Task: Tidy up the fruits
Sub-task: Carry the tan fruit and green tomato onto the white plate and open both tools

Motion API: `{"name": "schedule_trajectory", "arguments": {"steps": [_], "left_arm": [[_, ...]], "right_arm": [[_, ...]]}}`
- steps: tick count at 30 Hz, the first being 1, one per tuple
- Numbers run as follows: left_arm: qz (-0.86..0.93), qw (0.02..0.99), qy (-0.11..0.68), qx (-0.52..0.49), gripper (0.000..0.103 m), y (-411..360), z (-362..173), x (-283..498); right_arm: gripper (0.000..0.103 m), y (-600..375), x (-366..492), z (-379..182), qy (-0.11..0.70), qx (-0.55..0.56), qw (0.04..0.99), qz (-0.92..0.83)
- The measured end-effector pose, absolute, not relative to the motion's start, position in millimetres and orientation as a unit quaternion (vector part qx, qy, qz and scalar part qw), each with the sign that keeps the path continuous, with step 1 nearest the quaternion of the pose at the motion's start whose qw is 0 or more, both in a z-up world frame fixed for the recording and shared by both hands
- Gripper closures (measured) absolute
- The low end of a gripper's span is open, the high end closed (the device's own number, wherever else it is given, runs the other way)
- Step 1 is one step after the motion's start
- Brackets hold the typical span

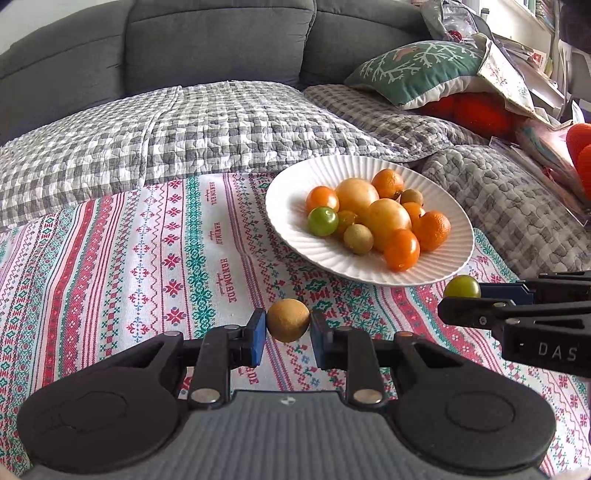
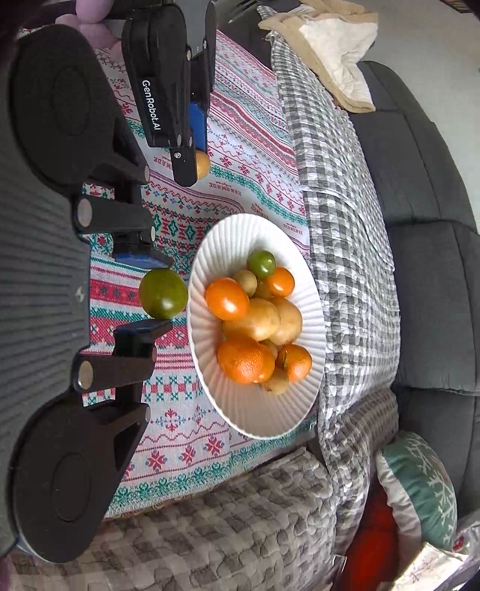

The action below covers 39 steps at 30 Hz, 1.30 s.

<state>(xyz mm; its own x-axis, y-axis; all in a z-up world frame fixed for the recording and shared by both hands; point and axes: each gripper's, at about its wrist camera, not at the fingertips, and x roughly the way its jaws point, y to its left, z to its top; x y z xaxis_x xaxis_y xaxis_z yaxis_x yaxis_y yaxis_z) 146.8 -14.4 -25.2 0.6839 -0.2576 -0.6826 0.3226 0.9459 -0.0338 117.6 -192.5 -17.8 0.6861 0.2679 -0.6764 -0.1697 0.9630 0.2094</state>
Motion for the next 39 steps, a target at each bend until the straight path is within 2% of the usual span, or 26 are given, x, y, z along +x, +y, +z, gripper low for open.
{"name": "schedule_trajectory", "arguments": {"steps": [14,39], "left_arm": [[-0.179,0.927,0.329,0.027,0.085,-56.7,-16.3,153.1],[-0.166,0.932,0.320,0.032,0.085,-78.1,-30.8,176.0]], "right_arm": [[0.077,-247.8,131.9,-2.0,0.337,0.150,0.928,0.056],[0.076,-257.8,163.8,-11.9,0.325,0.157,0.932,0.042]]}}
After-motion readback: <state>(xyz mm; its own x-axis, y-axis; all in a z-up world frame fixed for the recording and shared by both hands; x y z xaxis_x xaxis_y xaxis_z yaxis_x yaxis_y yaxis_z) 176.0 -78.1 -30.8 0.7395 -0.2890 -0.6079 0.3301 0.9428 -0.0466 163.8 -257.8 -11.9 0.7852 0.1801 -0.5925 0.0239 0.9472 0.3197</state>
